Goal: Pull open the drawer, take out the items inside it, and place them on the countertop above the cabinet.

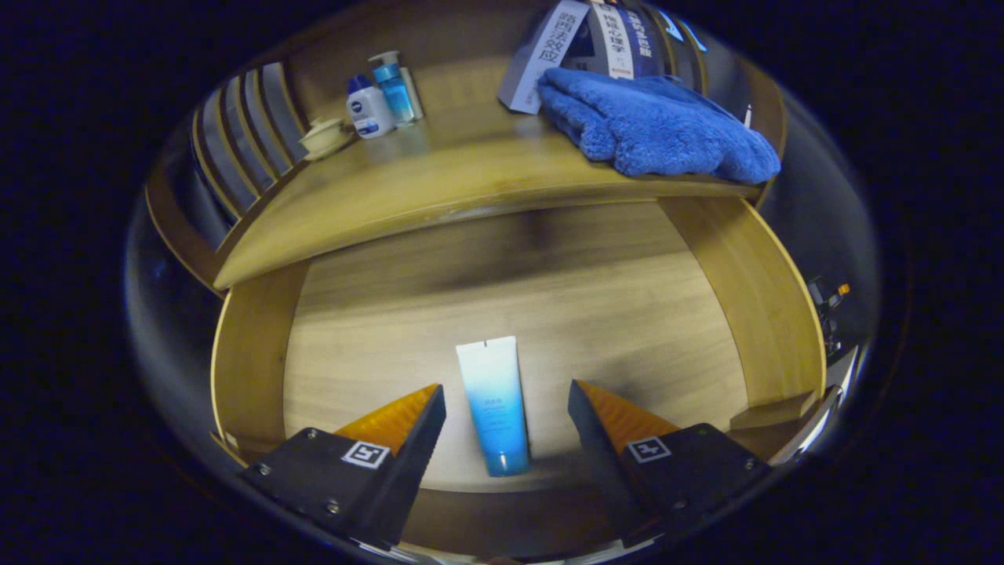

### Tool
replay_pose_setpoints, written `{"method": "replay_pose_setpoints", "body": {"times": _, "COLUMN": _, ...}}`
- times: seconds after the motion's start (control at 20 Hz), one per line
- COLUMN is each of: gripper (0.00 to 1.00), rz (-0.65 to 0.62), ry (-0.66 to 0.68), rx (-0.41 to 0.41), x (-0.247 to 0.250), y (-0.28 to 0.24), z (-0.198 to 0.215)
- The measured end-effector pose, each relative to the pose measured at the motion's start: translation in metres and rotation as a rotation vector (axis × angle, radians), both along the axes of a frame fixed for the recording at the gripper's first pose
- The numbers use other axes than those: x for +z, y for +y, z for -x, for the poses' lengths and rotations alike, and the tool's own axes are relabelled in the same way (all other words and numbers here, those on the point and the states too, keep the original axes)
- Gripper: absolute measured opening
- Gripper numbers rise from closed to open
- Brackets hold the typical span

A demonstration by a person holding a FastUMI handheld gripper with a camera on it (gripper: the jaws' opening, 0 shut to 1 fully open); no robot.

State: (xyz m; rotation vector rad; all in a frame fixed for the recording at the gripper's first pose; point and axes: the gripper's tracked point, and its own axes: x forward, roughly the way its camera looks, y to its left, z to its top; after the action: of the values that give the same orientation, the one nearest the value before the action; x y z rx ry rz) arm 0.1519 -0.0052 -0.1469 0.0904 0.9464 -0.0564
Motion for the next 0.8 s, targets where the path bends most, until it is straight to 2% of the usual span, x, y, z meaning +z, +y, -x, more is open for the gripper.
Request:
{"method": "replay_pose_setpoints", "body": {"times": 0.25, "gripper": 0.92, "rz": -0.006, "ry": 0.117, "rx": 0.035, "x": -0.02, "y": 0.006, "z": -0.005}}
{"method": "replay_pose_setpoints", "body": {"times": 0.4, "gripper": 0.67, "rz": 0.008, "ry": 0.197, "rx": 0.041, "x": -0.031, "y": 0.004, "z": 0.002}}
{"method": "replay_pose_setpoints", "body": {"times": 0.55, "gripper": 0.68, "rz": -0.018, "ry": 0.221, "rx": 0.057, "x": -0.028, "y": 0.006, "z": 0.002}}
{"method": "replay_pose_setpoints", "body": {"times": 0.6, "gripper": 0.42, "rz": -0.004, "ry": 0.209, "rx": 0.062, "x": -0.07, "y": 0.007, "z": -0.009}}
{"method": "replay_pose_setpoints", "body": {"times": 0.65, "gripper": 0.42, "rz": 0.023, "ry": 0.21, "rx": 0.083, "x": -0.038, "y": 0.003, "z": -0.001}}
{"method": "replay_pose_setpoints", "body": {"times": 0.8, "gripper": 0.41, "rz": 0.083, "ry": 0.161, "rx": 0.103, "x": -0.032, "y": -0.002, "z": -0.002}}
